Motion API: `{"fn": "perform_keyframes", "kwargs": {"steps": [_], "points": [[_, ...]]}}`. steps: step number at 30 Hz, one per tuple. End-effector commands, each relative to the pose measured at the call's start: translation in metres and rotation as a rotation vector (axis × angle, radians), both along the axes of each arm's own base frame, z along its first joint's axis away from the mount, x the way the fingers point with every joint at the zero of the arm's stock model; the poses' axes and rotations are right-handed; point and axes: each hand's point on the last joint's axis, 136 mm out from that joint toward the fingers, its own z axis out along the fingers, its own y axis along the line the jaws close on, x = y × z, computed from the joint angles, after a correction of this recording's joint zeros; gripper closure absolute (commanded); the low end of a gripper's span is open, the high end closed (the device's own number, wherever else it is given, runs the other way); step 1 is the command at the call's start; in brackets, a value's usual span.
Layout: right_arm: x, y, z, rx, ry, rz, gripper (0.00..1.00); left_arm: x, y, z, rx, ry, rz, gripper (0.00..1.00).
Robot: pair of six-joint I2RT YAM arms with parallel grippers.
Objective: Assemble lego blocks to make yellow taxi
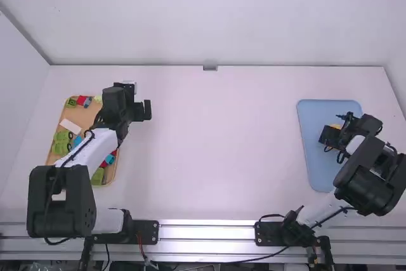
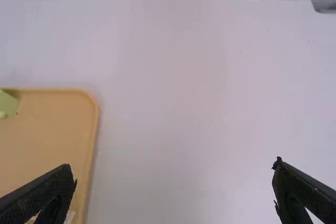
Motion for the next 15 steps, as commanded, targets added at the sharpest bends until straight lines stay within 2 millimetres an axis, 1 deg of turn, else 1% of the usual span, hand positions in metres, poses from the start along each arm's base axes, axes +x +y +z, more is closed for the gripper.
{"fn": "perform_keyframes", "kwargs": {"steps": [1, 2, 3, 4, 6, 8, 9, 11, 13, 15], "points": [[0.004, -0.002, 0.038, -0.119, -0.012, -0.019, 0.01, 0.0, -0.005, 0.046, -0.005, -0.096, -0.012, 0.01], [0.004, -0.001, 0.039, -0.123, -0.01, -0.018, 0.02, -0.001, -0.006, 0.048, -0.006, -0.099, -0.014, 0.01], [0.004, 0.004, 0.051, -0.152, -0.01, -0.011, 0.02, -0.005, -0.008, 0.058, -0.013, -0.113, -0.026, 0.01], [0.005, 0.012, 0.067, -0.189, -0.014, 0.001, 0.01, -0.009, -0.009, 0.071, -0.015, -0.138, -0.031, 0.01], [0.005, 0.021, 0.082, -0.217, -0.025, 0.018, 0.01, -0.012, -0.01, 0.082, -0.013, -0.163, -0.032, 0.01], [0.008, 0.046, 0.118, -0.27, -0.078, 0.067, 0.01, -0.022, -0.01, 0.108, -0.008, -0.218, -0.031, 0.01], [0.009, 0.051, 0.125, -0.278, -0.091, 0.079, 0.01, -0.025, -0.011, 0.113, -0.007, -0.228, -0.032, 0.01], [0.013, 0.077, 0.155, -0.303, -0.166, 0.14, 0.01, -0.036, -0.011, 0.134, -0.003, -0.28, -0.031, 0.01], [0.014, 0.097, 0.174, -0.313, -0.22, 0.186, 0.01, -0.043, -0.011, 0.149, 0.001, -0.323, -0.032, 0.01], [0.012, 0.124, 0.201, -0.329, -0.298, 0.248, 0.01, -0.053, -0.012, 0.168, 0.006, -0.38, -0.033, 0.01]]}}
